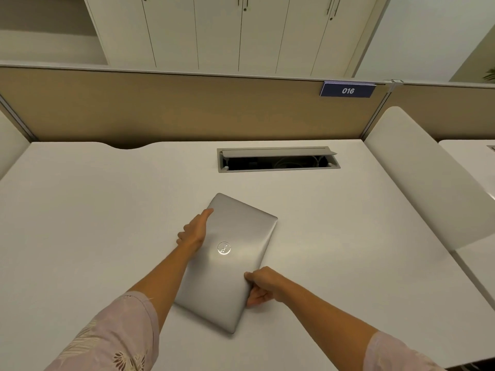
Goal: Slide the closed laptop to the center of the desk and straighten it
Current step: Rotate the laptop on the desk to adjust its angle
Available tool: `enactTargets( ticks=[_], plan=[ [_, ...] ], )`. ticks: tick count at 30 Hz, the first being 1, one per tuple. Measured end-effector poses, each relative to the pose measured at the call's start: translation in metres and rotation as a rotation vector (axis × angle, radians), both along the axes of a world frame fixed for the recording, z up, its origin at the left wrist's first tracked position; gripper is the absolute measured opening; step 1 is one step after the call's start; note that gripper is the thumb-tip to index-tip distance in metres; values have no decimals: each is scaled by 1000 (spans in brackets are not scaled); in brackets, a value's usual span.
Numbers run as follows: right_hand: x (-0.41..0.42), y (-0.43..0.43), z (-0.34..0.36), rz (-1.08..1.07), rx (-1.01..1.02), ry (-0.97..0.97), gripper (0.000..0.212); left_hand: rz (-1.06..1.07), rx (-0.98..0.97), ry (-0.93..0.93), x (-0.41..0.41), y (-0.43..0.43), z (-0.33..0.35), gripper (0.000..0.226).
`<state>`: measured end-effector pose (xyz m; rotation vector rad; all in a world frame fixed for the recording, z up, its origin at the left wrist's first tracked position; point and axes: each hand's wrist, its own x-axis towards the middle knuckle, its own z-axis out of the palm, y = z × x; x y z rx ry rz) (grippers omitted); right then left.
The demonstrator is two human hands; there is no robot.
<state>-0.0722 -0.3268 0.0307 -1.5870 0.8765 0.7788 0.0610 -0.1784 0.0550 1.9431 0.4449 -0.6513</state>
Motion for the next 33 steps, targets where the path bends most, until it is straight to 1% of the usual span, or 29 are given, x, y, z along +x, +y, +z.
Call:
enactTargets(
  ticks=[2,4,5,8,9,10,13,15,18,21,24,28,30,33],
  plan=[
    [7,-8,6,131,-12,49,29,-24,-36,1,-2,1,-1,84],
    [20,-19,13,285,-129,72,30,-61,-55,-21,-3,3,-3,78],
    [29,-26,18,338,-225,54,29,-72,-51,-42,-5,5,-4,76],
    [57,-47,34,419,-616,-110,29,-55,-10,-114,-16,8,-4,78],
    [65,-52,38,408,-706,-178,28,-31,14,-130,-23,10,-5,79],
    [73,-58,39,378,-752,-239,27,7,46,-137,-31,11,-6,82],
    [87,-70,36,310,-758,-365,29,193,178,-85,-59,21,-12,93],
    [90,-77,30,339,-717,-410,41,322,193,-1,-74,26,-17,99],
    [92,-83,18,344,-652,-390,62,463,132,96,-91,29,-21,104],
    [92,-84,11,315,-566,-360,73,565,70,165,-102,28,-21,103],
    [92,-80,9,302,-542,-366,74,684,-24,254,-110,25,-21,100],
    [98,-79,7,324,-560,-327,74,814,-221,359,-111,25,-18,84],
    [105,-79,10,307,-525,-272,75,858,-276,389,-104,28,-15,87],
    [113,-80,12,361,-536,-200,75,945,-341,400,-95,32,-12,101]
  ],
)
